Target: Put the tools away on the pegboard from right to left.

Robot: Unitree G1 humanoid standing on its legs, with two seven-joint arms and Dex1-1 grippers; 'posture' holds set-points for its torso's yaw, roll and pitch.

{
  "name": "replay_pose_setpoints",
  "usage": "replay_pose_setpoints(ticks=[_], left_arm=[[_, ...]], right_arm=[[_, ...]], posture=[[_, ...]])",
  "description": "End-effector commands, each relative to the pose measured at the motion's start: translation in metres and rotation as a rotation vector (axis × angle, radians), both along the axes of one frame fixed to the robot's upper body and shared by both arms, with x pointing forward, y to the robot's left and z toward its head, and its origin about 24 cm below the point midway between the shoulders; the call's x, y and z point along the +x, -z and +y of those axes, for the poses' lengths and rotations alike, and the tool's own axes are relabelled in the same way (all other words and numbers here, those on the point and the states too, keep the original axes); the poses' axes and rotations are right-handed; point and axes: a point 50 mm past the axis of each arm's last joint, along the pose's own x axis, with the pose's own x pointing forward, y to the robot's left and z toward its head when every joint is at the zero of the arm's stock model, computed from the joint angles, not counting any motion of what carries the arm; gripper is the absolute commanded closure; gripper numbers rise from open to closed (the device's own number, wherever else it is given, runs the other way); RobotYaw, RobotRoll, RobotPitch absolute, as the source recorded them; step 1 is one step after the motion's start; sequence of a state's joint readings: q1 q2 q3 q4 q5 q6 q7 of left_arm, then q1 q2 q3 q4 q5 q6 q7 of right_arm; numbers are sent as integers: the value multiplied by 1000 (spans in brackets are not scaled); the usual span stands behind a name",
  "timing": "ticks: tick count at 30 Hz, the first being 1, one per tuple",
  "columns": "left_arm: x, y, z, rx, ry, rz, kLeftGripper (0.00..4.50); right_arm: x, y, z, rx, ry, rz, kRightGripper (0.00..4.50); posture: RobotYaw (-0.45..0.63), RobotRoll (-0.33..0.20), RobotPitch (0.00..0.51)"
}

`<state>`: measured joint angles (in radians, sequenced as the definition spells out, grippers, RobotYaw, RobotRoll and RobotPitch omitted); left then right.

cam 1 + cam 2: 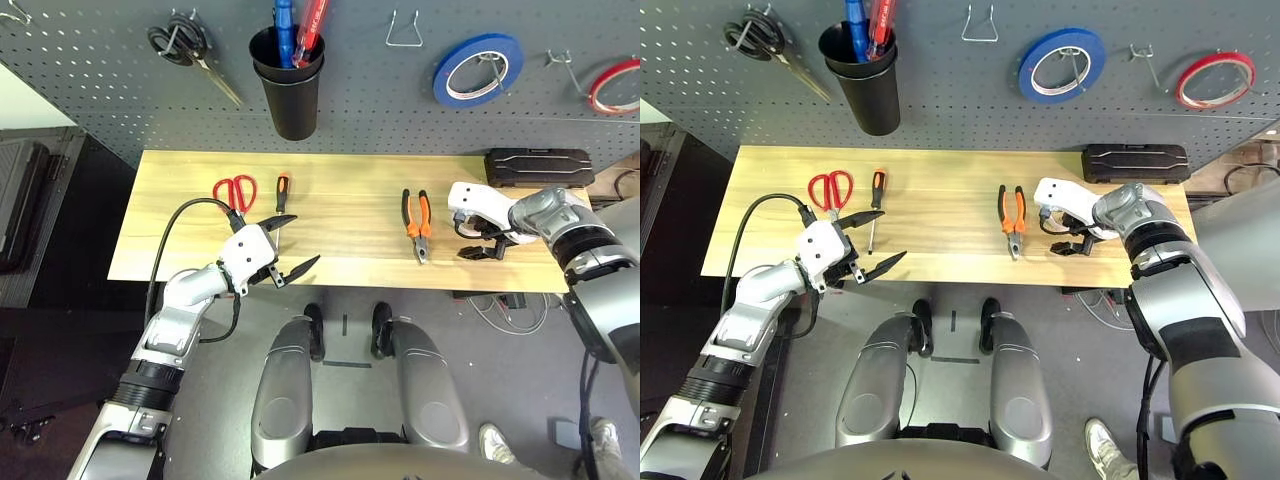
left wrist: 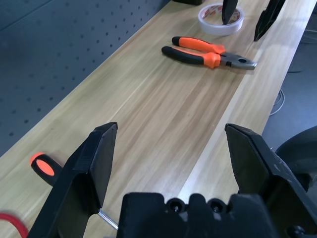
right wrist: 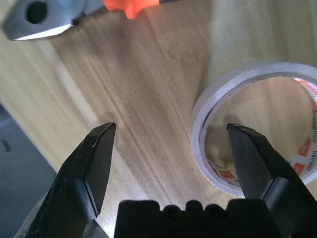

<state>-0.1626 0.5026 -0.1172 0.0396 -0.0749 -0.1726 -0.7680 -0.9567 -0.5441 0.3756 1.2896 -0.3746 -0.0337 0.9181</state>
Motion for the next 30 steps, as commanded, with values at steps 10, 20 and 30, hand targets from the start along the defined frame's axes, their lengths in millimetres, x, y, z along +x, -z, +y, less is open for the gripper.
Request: replay_pose_setpoints(ticks=[10, 20, 30], left_arm=[[-4, -2, -5, -14, 12, 13, 0], [2, -3, -9, -24, 15, -3, 0], [9, -5, -13, -47, 20, -31, 0]], right_arm=[[-13, 22, -10, -9, 77, 47, 2091], [-11, 6, -32, 17, 163, -94, 4470], [-35, -10, -45, 131, 163, -358, 4470]], posture=[[126, 0, 423], [119, 0, 384], [100, 0, 328]])
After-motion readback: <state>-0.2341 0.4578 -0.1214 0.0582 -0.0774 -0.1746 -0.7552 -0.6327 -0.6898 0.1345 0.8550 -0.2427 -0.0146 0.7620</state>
